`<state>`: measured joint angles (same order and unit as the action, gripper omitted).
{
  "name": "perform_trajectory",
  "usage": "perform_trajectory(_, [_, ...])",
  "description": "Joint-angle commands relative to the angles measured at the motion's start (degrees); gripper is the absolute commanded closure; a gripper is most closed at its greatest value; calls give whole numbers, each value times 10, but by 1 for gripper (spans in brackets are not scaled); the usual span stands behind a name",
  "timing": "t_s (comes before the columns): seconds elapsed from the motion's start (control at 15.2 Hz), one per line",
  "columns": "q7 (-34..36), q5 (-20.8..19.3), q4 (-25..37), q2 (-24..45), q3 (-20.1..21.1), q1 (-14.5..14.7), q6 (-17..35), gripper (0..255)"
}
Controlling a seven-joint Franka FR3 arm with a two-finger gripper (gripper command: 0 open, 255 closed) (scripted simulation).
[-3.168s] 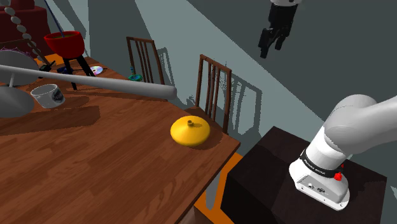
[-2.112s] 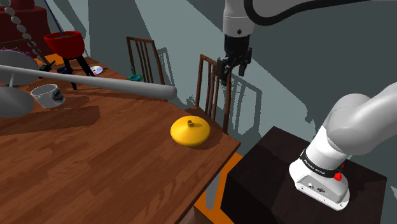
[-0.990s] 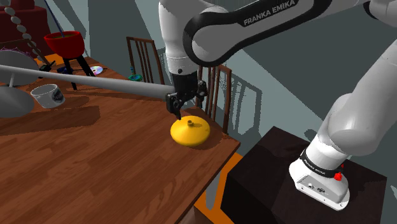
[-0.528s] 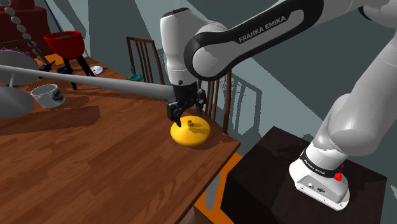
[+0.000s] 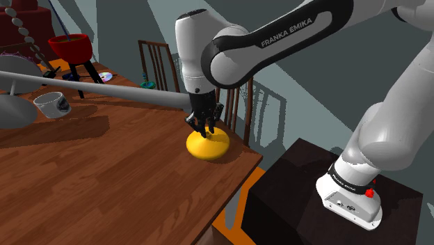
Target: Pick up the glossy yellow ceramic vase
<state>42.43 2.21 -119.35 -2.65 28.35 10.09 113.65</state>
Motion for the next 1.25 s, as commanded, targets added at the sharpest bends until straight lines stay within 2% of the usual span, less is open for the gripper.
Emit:
perform_trajectory(0.0, [0,0,0,0,0,0,0,255])
perform_trajectory(1.06, [-7,10,91,-25,-5,-2,-114,255])
perform_trajectory(1.19, [-7,10,92,-26,-5,-2,-115,255])
